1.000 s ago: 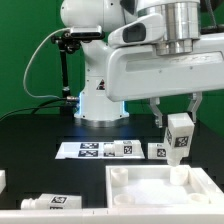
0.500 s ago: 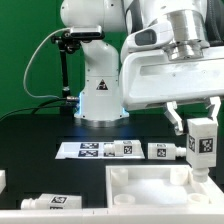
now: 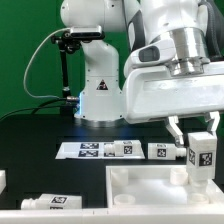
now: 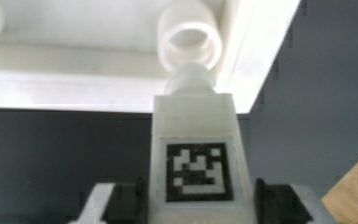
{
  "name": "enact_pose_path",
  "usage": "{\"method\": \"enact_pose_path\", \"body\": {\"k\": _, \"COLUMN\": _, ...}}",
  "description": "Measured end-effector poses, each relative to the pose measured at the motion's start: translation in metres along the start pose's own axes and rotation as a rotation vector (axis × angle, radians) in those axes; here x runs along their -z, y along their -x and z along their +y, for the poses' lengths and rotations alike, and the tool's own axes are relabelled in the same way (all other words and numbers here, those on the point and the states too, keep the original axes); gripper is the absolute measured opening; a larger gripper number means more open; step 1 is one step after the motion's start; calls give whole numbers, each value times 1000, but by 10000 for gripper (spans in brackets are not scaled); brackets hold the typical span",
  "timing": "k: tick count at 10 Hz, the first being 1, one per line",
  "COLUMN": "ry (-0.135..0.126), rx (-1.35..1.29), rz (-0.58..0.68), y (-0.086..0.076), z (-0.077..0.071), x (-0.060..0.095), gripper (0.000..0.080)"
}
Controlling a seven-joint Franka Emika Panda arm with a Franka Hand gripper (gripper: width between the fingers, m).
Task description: Assemble one leg
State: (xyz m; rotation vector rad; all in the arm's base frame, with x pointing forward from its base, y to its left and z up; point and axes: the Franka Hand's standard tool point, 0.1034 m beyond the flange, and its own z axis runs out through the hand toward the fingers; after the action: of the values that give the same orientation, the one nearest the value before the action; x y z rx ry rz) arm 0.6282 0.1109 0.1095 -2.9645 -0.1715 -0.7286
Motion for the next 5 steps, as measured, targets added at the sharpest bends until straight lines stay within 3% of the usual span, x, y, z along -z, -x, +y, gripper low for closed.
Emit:
{"method": "enact_pose_path", "body": {"k": 2, "ry": -1, "rx": 8, "rz": -14, "y": 10, "z": -4, "x": -7, "gripper": 284}}
{"method": "enact_pose_path", "body": {"k": 5, "ry": 5, "rx": 14, "rz": 16, "y": 7, "z": 2, "x": -10, "gripper": 284}}
